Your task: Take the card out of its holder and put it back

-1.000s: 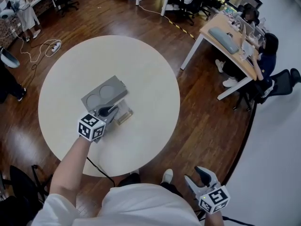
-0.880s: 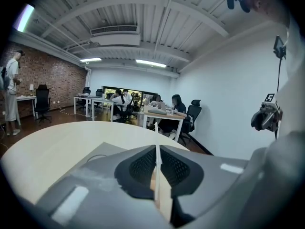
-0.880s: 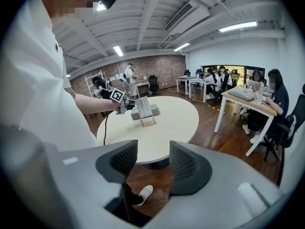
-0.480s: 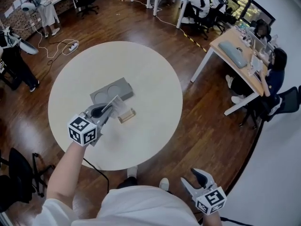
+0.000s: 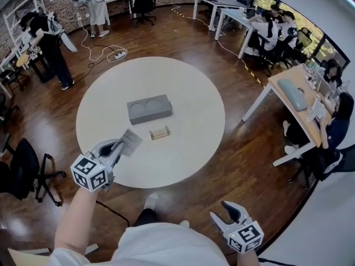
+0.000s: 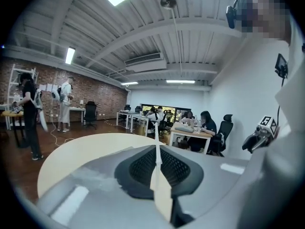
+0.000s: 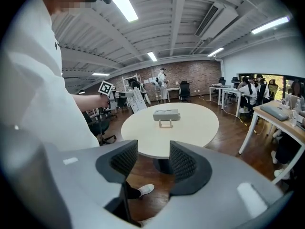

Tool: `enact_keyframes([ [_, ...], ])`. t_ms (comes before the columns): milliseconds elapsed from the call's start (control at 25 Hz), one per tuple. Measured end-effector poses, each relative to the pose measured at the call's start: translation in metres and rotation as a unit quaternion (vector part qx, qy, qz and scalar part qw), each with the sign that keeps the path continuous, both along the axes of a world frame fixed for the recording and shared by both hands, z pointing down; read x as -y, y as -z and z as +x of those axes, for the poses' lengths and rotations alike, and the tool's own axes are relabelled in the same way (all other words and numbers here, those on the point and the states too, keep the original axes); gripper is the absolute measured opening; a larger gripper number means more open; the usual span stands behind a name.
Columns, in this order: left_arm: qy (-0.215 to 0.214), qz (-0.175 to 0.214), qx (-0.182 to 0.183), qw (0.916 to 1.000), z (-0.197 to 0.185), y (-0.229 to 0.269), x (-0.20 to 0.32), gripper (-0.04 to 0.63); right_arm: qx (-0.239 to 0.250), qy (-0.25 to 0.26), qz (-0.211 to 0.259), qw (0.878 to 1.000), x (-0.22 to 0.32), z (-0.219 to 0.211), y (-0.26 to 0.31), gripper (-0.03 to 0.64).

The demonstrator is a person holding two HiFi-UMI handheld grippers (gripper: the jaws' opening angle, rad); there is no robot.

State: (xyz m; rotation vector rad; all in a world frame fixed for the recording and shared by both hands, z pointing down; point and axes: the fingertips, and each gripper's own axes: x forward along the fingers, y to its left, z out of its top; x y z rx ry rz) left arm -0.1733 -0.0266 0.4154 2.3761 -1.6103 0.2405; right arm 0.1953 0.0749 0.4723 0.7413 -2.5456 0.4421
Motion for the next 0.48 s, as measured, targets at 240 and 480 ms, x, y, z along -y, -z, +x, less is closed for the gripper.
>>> enact_keyframes([
  [240,0.058,-0.009,-0.006,0.9982,0.015,-0.001,-0.077,0.015,0.002,0.057,-0.001,0.998,-0.018,0.015,-0.003,0.215],
  [480,0.099,-0.022,-0.017,0.9947,0.028,-0.01,-0.134,0.015,0.001,0.098,0.0,0.995,-0.029,0.021,-0.007,0.215],
])
